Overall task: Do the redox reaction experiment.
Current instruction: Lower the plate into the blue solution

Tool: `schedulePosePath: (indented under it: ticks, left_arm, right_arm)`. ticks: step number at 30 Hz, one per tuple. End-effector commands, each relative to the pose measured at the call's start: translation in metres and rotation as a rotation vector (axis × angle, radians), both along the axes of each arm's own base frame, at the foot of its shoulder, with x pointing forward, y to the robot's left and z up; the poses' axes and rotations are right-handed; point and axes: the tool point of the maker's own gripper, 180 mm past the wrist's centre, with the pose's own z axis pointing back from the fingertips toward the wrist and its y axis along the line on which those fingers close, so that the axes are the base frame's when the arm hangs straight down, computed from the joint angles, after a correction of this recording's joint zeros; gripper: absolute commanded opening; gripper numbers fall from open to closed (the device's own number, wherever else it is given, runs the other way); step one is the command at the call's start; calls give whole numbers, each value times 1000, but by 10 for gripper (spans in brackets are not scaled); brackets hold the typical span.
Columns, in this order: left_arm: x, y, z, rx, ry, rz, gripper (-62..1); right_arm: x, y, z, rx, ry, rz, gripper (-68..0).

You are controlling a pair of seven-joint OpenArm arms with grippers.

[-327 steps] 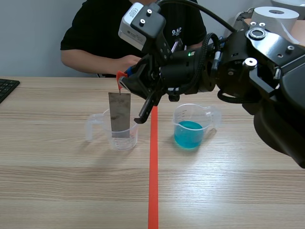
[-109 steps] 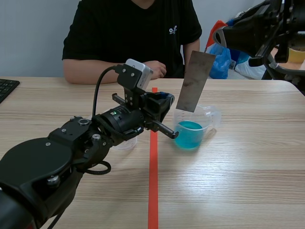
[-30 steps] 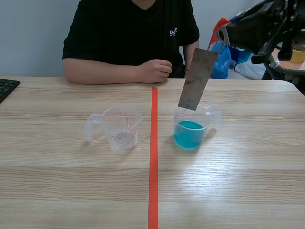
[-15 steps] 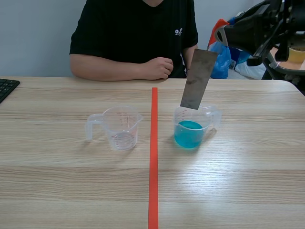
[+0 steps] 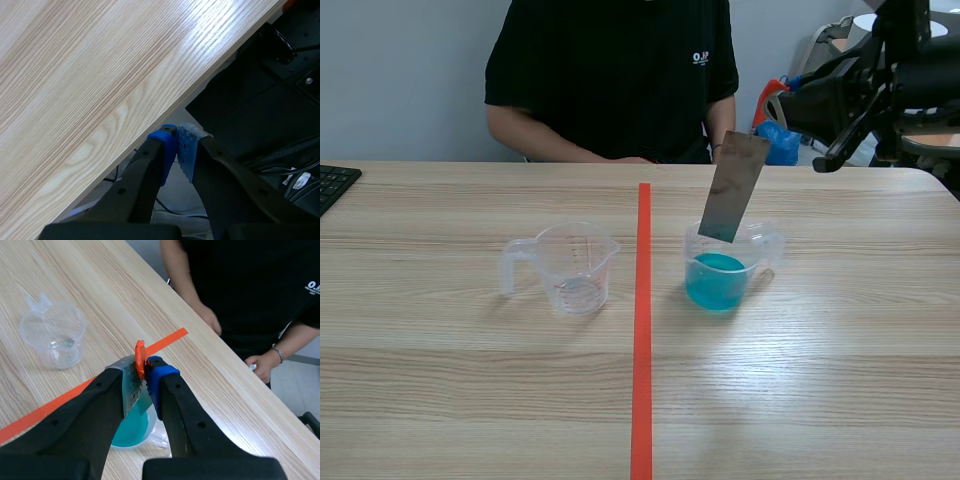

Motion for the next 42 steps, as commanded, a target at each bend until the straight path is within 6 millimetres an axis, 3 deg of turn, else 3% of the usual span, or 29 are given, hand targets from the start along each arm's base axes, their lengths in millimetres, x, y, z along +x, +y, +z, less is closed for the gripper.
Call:
schedulePosePath:
  ticks: [1, 23, 42]
  left_arm:
    - [8, -1, 6, -4, -32, -10, -573]
    - [9, 1, 6, 4, -29, -17, -573]
    - [10, 0, 7, -1, -34, -19, -573]
  right_arm:
    - [3, 4, 15, 18, -50, 16, -668]
    - [3, 6, 12, -9, -62, 19, -668]
    - [-23, -1, 76, 12, -115, 79, -668]
